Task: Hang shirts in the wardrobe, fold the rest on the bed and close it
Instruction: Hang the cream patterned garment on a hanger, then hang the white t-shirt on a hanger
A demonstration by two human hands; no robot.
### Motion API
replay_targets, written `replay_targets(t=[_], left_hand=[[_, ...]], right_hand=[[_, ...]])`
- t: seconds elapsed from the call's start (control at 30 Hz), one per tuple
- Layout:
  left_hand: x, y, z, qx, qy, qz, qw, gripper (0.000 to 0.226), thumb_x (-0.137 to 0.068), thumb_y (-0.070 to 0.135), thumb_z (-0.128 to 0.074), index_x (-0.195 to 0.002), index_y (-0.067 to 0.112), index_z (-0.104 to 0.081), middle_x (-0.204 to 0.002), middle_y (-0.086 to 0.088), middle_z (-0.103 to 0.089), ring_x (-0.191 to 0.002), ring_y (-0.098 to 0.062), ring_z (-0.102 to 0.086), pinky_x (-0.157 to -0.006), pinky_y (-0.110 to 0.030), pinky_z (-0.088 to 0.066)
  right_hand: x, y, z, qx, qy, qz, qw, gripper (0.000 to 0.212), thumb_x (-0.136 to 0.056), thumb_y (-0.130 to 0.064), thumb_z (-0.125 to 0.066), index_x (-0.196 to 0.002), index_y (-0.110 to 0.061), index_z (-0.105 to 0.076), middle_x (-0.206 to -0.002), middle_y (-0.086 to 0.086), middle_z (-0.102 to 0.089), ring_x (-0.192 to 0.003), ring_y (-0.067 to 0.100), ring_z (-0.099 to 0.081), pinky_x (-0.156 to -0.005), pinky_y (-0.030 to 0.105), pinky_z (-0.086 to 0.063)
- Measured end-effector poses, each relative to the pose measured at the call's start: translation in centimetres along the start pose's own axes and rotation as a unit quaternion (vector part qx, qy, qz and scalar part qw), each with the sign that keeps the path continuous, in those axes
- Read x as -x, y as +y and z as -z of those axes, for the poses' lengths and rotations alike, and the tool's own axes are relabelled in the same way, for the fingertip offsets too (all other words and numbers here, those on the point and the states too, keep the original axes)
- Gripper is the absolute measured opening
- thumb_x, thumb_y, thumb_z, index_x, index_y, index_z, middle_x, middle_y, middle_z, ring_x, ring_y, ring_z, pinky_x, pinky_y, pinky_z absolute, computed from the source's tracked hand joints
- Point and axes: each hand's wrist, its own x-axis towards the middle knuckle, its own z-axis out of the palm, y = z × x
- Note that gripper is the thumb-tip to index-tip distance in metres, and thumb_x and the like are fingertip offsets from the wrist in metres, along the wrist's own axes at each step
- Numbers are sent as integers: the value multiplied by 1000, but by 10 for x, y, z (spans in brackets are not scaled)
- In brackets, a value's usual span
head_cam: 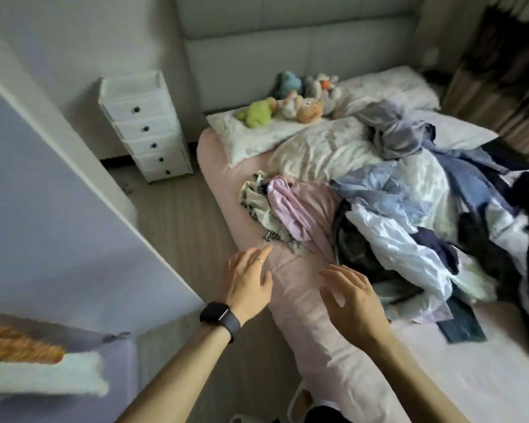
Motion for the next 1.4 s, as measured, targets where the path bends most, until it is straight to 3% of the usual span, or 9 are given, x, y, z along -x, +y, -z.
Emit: replay_targets(t=[0.13,0.23,0.5,0.8,0.93,1.1,1.23,1.3,1.4], left_hand=[[-44,51,-41,-7,-52,-79,995,55,-88,23,-59,-142,20,-54,-137,-2,-57,-126,-25,-51,-108,-39,-36],[-73,85,-70,-19,-80,-111,990,55,-87,25,-58,-142,22,-54,-136,-1,-57,-124,-25,-52,-106,-42,-39],[-152,124,-122,-98,-137,-114,979,57,-95,36,-49,-151,35,-37,-148,8,-42,-135,-16,-40,-109,-32,-30],[-259,105,-199,-130,-235,-80,960,61,-96,36,-47,-154,33,-30,-163,0,-22,-144,-24,-30,-118,-38,-25],[-307,86,-259,-157,-277,-88,944,70,-97,39,-46,-159,31,-15,-167,0,-6,-145,-26,-27,-118,-39,-22],[-343,66,-327,-210,-357,-142,899,82,-96,38,-47,-160,19,2,-166,4,13,-153,-17,-3,-121,-49,-14],[-357,56,-352,-221,-398,-158,876,85,-94,37,-48,-159,18,2,-167,3,9,-152,-17,-5,-119,-49,-19],[-361,54,-352,-222,-405,-166,871,85,-92,34,-49,-160,18,0,-167,2,7,-152,-17,-6,-118,-48,-22],[-368,52,-347,-220,-420,-169,864,82,-91,33,-48,-160,18,-6,-167,2,3,-152,-18,-9,-117,-48,-23]], right_hand=[[15,58,29,-5,43,-124,991,33,-89,-18,-75,-122,-20,-70,-130,-2,-66,-128,26,-53,-108,31,-35],[17,98,50,-19,56,-188,980,36,-92,-22,-70,-128,-22,-67,-137,-3,-61,-134,24,-47,-111,32,-34],[-34,184,86,-34,51,-247,967,42,-96,-32,-63,-137,-27,-57,-139,-6,-58,-134,20,-44,-109,35,-36],[-142,263,53,-16,-25,-303,952,62,-95,-45,-59,-149,-24,-38,-150,1,-46,-133,25,-42,-106,33,-33],[-187,299,8,-4,-71,-335,940,79,-91,-52,-61,-156,-26,-24,-162,4,-27,-142,29,-33,-114,39,-33],[-225,332,-47,38,-151,-382,911,102,-80,-63,-69,-152,-54,3,-167,4,4,-144,37,-28,-104,52,-44],[-233,348,-71,93,-147,-404,898,50,-95,-45,-58,-140,-34,-38,-156,4,-30,-131,33,-41,-93,49,-49],[-230,348,-69,53,-93,-420,901,34,-98,-36,-52,-129,-25,-43,-135,6,-52,-113,35,-52,-83,46,-50],[-221,343,-46,-4,13,-454,891,29,-94,-22,-49,-122,-26,-43,-113,10,-62,-96,37,-59,-74,43,-46]])
